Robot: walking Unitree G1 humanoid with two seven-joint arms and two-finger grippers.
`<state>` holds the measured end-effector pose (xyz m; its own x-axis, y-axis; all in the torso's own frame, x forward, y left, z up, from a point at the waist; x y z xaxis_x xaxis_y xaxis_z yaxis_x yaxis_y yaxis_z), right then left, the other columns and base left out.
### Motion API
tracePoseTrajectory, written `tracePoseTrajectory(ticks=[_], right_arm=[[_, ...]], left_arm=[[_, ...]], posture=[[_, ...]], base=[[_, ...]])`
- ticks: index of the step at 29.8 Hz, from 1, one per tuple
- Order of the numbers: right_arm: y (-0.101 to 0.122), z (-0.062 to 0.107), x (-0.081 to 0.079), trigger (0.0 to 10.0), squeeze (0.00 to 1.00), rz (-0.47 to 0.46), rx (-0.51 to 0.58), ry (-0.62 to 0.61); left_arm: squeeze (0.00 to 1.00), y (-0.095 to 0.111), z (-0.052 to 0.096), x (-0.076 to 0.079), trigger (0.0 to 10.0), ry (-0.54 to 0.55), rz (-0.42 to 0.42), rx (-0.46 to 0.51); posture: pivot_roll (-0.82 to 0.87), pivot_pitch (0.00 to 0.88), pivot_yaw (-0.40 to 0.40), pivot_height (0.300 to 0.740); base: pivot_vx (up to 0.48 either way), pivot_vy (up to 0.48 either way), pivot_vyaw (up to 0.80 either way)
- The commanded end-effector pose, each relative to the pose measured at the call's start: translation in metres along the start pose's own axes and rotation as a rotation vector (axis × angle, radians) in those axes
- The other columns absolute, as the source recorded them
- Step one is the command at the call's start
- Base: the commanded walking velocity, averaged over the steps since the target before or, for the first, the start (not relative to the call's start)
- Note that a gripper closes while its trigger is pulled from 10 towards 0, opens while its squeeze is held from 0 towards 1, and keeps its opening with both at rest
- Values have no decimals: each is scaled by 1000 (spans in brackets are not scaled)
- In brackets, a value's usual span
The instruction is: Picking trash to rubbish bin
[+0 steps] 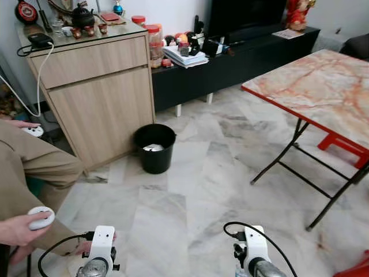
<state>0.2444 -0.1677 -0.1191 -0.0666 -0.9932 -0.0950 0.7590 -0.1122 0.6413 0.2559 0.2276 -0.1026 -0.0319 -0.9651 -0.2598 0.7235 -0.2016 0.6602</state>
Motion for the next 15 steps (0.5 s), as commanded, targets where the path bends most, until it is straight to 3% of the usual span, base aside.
tracePoseTrajectory(ticks=[1, 8, 15], right_arm=[[8, -1, -3, 10000, 0, -14, 21, 7], [6, -1, -5, 10000, 0, 13, 19, 13], [8, -1, -5, 10000, 0, 12, 31, 1]], left_arm=[[0, 4, -1, -5, 10000, 19, 10, 9], [0, 4, -1, -6, 10000, 23, 12, 9], [0, 5, -1, -7, 10000, 25, 6, 11]], posture=[[42, 22, -66, 740], [46, 40, -64, 740], [56, 48, -60, 740]], base=[[409, 0, 0], [407, 0, 0], [412, 0, 744]])
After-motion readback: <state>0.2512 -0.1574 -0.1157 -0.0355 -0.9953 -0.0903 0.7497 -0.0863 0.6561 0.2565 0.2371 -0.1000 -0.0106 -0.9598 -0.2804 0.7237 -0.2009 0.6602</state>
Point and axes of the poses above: a point about 5 cm out from each wrist's last joint towards the gripper, its own z axis pointing back from the gripper into the wrist, its own y axis along the axis of the wrist's last joint, x = y × z, the point moved 6 cm from there along -z, pointing out of the wrist towards the gripper, and after that the axes turned 6 degrees about -z, right-handed, at the moved point
